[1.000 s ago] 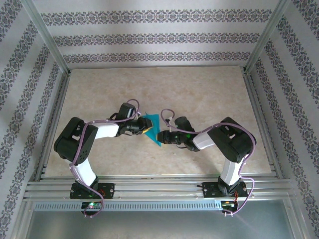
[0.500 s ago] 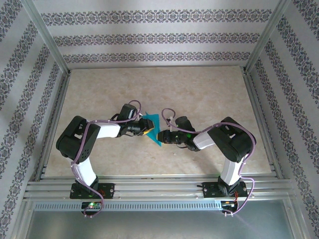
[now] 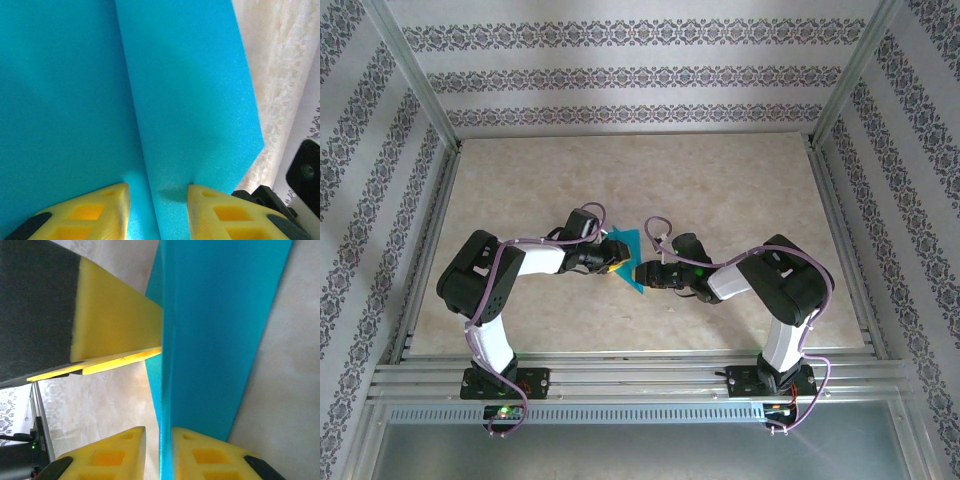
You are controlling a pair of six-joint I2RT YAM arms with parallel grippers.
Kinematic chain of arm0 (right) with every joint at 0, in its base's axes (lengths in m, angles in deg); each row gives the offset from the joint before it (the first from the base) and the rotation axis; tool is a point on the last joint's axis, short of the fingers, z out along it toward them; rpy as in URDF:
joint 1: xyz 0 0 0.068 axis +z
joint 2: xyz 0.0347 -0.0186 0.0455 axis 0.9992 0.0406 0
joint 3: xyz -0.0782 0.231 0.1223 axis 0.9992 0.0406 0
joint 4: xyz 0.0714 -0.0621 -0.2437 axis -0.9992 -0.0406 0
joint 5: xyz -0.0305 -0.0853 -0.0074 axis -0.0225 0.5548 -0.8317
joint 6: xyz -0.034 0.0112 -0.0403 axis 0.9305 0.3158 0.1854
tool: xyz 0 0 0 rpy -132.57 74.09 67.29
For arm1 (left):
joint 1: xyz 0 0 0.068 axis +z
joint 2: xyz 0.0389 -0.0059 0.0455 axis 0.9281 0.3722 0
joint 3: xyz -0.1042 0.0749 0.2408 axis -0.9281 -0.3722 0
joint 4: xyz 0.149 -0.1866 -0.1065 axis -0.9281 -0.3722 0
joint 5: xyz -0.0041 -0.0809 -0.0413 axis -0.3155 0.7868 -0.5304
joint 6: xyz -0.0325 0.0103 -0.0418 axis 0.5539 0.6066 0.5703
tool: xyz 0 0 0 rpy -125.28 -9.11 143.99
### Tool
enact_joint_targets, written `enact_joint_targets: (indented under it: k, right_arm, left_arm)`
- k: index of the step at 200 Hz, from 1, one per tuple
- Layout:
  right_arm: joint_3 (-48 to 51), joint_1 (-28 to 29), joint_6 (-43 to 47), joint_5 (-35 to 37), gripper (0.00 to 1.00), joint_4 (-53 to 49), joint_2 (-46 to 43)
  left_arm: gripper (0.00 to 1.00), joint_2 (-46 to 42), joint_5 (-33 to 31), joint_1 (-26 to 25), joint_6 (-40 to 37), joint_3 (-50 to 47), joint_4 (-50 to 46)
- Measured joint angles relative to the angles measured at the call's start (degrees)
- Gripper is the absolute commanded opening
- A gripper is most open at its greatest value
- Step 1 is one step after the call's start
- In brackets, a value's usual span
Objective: Fold a paper plane with a square sheet of paper (pick it up from the middle)
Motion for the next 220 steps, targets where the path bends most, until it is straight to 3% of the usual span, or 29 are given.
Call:
enact_joint_targets:
  k: [118, 170, 220]
  right_arm:
    - [-1.92, 0.70, 5.68, 3.39, 0.29, -9.25, -3.08]
    - [-3.04, 0.81, 6.25, 4.87, 0.20, -12.46, -3.13]
    - [-3.04, 0.79, 6.21, 5.31, 0.19, -12.72, -3.13]
  left_arm:
    - [0.41, 2.10, -2.97, -0.39, -0.26, 7.52, -12.83]
    - [0.43, 2.58, -3.85, -0.74, -0.66, 9.09, -15.32]
    - [0.44, 3.06, -4.94, -1.25, -1.64, 10.58, -17.66]
